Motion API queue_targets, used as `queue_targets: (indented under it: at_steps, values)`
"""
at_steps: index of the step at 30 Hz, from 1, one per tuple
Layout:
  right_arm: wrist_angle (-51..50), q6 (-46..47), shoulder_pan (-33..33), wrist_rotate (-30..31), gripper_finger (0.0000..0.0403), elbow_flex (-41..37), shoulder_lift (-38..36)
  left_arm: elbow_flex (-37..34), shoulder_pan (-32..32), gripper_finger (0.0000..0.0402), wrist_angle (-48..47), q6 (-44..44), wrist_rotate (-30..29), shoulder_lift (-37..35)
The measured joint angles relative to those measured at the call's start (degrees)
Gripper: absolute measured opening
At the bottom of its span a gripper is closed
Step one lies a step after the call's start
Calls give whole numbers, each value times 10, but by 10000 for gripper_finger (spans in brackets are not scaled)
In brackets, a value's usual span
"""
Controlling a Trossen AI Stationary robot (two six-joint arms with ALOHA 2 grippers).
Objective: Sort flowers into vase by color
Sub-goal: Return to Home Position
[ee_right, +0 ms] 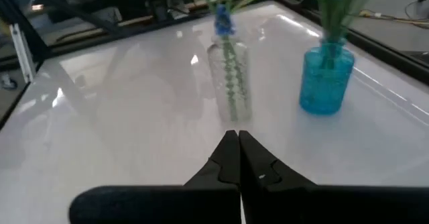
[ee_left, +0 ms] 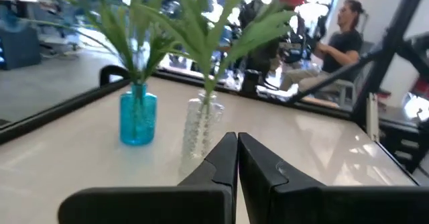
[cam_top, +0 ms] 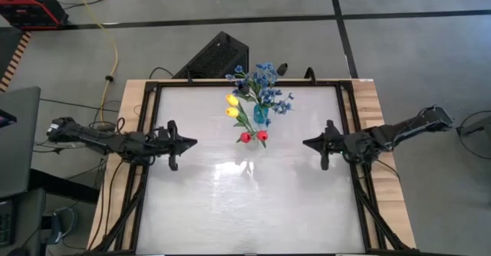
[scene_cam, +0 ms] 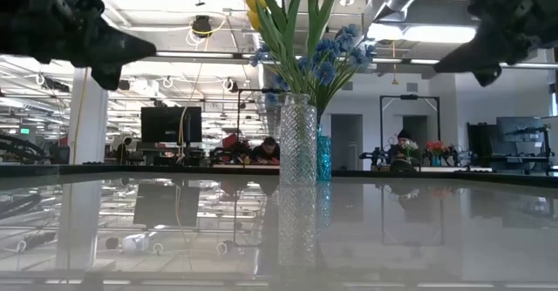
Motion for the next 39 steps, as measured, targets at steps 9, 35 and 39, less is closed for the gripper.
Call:
queue_targets:
  at_steps: [9, 35, 39]
  values:
    - [46, -52, -7, -36, 20, -117, -181, -25, 0, 0, 7, 40, -39, -84]
    - [143, -100, -186, -276, 18, -195, -292, -25, 0, 0, 8, 70, -28, -104]
    - [143, -89, -200, -276, 26, -195, -292, -25, 0, 0, -16, 78, -25, -104]
